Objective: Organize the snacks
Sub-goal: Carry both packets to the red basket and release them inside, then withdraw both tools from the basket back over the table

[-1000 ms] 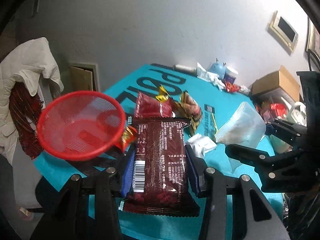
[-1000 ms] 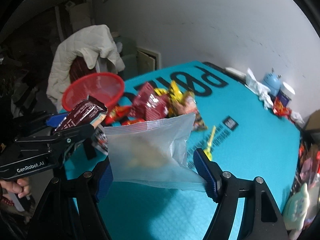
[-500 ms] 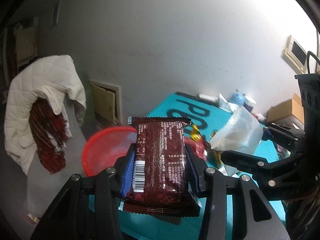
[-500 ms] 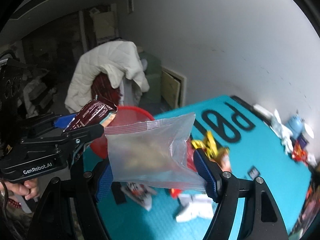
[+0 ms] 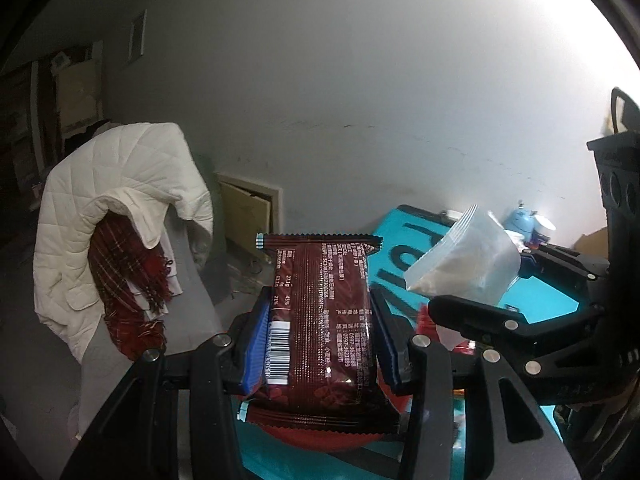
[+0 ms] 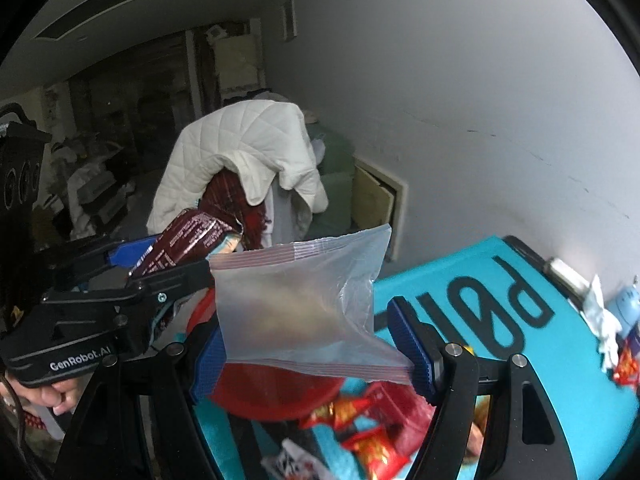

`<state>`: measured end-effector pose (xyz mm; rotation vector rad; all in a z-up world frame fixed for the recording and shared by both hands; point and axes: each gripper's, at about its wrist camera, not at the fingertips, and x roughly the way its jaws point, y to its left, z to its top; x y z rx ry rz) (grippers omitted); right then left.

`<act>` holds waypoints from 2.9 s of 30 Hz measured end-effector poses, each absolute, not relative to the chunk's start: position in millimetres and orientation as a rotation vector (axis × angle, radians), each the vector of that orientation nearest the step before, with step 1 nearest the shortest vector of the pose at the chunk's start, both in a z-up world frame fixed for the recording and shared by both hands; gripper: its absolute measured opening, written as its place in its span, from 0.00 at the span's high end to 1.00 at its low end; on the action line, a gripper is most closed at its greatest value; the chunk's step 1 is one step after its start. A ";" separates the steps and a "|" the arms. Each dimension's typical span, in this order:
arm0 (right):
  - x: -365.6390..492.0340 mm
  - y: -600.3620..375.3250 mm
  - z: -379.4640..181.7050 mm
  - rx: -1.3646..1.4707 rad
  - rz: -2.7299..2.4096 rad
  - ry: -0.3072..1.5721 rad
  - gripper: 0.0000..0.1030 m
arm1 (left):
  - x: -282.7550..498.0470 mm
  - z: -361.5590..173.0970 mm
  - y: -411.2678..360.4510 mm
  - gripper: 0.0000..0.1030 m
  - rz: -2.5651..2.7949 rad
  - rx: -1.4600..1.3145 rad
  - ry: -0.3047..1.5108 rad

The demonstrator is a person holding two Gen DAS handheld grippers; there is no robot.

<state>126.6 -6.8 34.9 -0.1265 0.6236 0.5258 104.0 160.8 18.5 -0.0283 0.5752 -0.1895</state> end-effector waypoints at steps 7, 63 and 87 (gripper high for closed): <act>159.1 9.1 12.5 -0.116 0.537 0.660 0.27 | 130.1 -2.3 167.1 0.56 -0.146 -0.012 0.636; 79.5 -45.6 81.1 -0.144 0.453 0.519 0.22 | 75.7 59.1 123.2 0.35 -0.137 -0.018 0.572; 4.1 -126.2 47.1 -0.024 0.209 0.610 0.22 | 31.3 19.9 40.8 0.35 -0.412 0.031 0.656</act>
